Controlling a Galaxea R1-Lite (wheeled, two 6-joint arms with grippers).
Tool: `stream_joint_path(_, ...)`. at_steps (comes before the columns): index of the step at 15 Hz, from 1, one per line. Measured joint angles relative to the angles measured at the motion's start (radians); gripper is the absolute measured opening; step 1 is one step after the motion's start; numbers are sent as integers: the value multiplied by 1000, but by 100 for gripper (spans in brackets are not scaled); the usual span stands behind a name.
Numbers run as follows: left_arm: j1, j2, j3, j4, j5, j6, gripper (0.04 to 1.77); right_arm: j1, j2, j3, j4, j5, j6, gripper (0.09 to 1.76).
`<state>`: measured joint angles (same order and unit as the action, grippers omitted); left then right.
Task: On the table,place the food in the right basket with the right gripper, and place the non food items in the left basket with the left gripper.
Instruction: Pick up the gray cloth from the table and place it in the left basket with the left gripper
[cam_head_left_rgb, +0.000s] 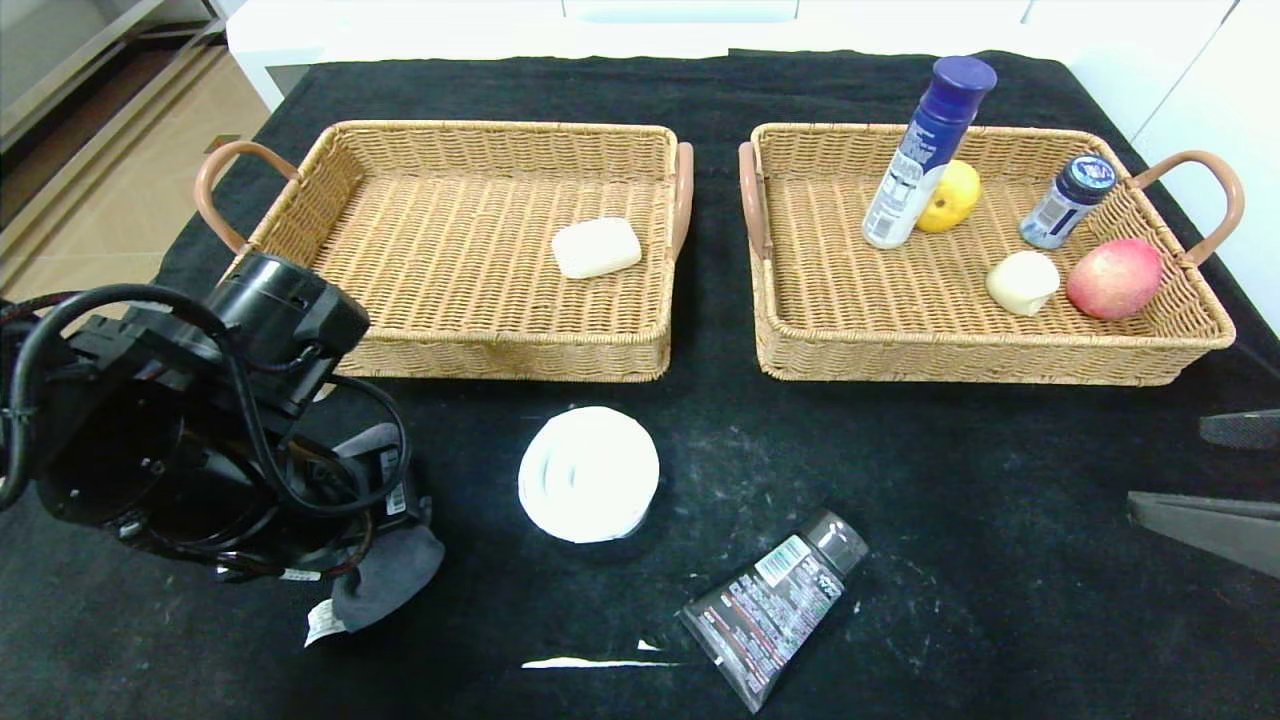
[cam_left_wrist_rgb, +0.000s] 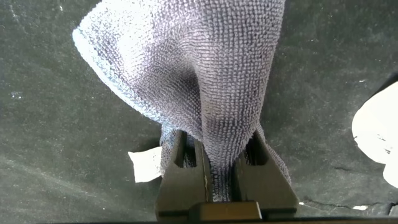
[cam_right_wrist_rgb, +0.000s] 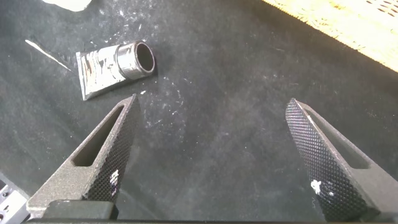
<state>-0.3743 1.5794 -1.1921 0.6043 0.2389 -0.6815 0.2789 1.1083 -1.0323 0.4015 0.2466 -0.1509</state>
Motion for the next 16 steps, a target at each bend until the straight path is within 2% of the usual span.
stream_joint_path(5, 0, -12, -23, 12, 7, 4, 26, -1, 0, 0, 0, 0, 0, 171)
stream_joint_path(7, 0, -20, -52, 48, 9, 9, 26, -1, 0, 0, 0, 0, 0, 171)
stream_joint_path(13, -1, -34, -223, 200, 10, 41, 26, -1, 1, 1, -1, 0, 0, 171)
stream_joint_path(16, -1, -37, -333, 251, 10, 89, 26, -2, 3, 1, -2, 0, 0, 171)
